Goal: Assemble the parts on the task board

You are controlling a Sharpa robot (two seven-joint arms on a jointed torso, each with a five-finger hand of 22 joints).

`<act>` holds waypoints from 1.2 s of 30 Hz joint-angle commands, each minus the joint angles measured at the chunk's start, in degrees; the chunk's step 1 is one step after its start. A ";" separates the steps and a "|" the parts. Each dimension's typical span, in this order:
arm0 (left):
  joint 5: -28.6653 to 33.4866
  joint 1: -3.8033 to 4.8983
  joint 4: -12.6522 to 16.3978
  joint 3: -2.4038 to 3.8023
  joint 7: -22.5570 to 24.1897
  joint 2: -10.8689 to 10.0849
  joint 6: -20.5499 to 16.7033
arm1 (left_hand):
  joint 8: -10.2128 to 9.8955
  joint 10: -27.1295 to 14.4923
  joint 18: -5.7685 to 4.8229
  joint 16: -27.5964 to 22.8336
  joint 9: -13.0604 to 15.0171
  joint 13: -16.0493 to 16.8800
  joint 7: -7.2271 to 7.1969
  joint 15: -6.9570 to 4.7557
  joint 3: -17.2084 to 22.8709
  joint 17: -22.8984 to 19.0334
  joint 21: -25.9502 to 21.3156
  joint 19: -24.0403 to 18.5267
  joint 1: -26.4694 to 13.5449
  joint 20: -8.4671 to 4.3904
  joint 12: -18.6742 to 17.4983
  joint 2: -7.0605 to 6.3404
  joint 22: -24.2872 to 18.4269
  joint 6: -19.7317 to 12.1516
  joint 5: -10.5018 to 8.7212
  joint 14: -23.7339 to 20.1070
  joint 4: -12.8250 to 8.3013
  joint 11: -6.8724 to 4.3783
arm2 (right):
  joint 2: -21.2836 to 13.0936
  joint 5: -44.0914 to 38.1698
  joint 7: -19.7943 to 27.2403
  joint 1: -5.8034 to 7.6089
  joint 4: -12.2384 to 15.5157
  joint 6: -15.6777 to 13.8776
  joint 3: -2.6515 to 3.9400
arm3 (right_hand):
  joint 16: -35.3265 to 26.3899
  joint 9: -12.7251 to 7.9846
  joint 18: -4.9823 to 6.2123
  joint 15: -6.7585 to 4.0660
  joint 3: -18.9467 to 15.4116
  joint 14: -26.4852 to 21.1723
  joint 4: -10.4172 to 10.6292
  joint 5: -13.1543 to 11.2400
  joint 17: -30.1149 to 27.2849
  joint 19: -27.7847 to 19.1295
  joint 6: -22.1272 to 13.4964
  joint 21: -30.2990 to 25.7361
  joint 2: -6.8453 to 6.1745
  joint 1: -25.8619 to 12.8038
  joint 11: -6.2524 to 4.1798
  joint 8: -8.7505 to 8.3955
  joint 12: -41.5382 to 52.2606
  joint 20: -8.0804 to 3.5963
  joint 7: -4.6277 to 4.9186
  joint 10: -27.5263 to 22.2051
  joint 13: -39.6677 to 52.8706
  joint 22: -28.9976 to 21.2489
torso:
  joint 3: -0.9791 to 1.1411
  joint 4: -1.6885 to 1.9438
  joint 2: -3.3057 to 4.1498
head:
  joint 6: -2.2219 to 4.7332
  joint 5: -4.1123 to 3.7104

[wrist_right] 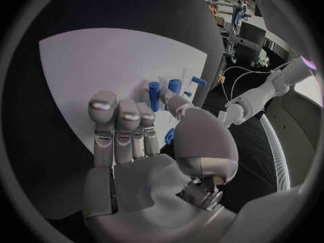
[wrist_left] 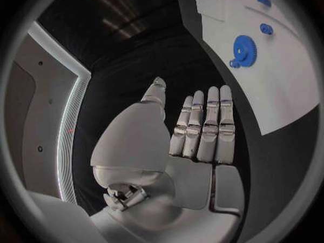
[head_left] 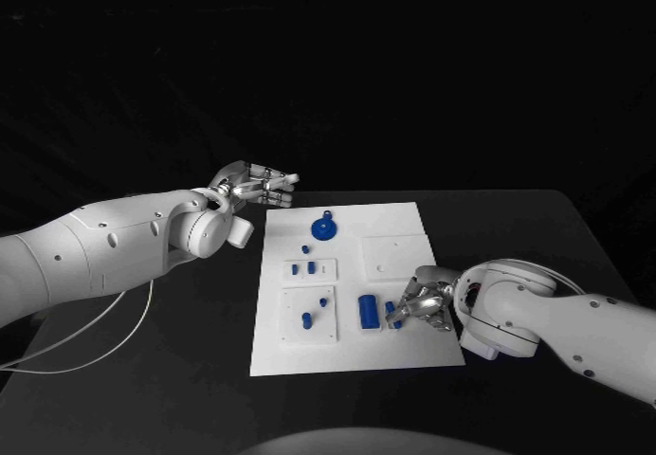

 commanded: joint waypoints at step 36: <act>-0.24 0.00 -0.15 -0.06 0.15 0.16 0.78 | -0.16 -0.30 -0.98 -0.20 0.01 0.04 0.16 0.15 -0.12 0.09 0.29 -0.26 -0.57 0.04 0.17 0.20 0.01 -0.15 0.17 0.23 0.34 0.22 | -0.39 0.99 0.19 -0.20 0.45 -0.65 -0.15 | -0.36 -0.66 0.56 -0.15 -1.50 0.13 10.02 -7.53 0.01 3.01 1.72 0.18 -5.37 -2.71 0.27 0.05 0.16 0.04 0.29 0.37 -0.19 -0.48 | 0.04 0.00 0.01 | 0.06 0.02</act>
